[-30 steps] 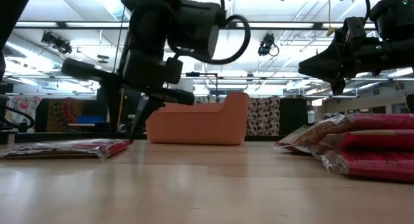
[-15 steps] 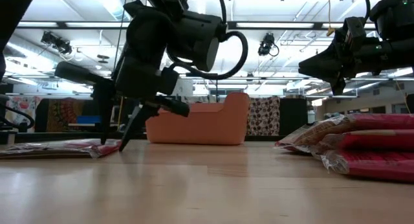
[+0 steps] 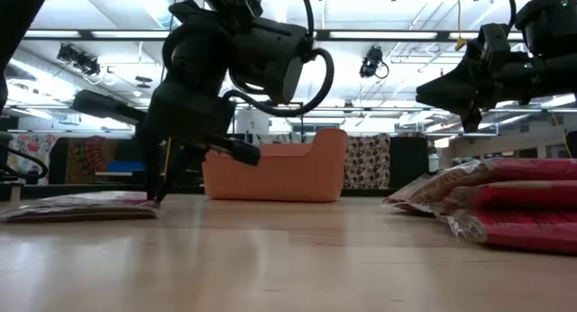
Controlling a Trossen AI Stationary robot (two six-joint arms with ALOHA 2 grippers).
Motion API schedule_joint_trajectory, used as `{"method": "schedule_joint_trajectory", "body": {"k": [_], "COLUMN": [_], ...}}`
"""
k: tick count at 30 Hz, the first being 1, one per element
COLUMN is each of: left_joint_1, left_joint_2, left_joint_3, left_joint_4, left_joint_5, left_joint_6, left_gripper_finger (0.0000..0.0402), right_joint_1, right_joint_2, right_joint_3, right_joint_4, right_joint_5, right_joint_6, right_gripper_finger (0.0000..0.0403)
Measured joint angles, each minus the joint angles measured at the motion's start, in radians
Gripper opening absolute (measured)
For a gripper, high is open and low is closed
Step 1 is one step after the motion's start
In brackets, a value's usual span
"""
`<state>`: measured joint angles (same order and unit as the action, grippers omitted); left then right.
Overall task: Sort popcorn bags into baskets
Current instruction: Put the red popcorn bag into the orange bin
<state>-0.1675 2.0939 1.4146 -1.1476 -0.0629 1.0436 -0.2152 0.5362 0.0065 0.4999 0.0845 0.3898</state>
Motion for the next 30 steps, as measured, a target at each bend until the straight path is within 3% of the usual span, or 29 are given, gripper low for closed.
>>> {"method": "schedule_joint_trajectory", "body": {"k": [5,13,30], "left_joint_1": [-0.001,0.023,0.107], "left_joint_2": [0.005,-0.008,-0.192], "left_joint_3": [0.016,0.150,0.264], "left_joint_4": [-0.021,-0.139,-0.216], "left_joint_5": [-0.032,-0.054,-0.178], "left_joint_6": [-0.078,-0.276,-0.453], "left_gripper_finger": [0.0005,0.0003,0.0001], "right_joint_1": [0.000,0.000,0.000], "right_joint_2": [0.000,0.000,0.000], "right_joint_3": [0.000,0.000,0.000], "right_joint_4": [0.000,0.000,0.001], "right_joint_5": [0.000,0.000,0.000], "right_joint_6": [0.000,0.000,0.000], "right_gripper_finger": [0.0090,0.0090,0.0090]}}
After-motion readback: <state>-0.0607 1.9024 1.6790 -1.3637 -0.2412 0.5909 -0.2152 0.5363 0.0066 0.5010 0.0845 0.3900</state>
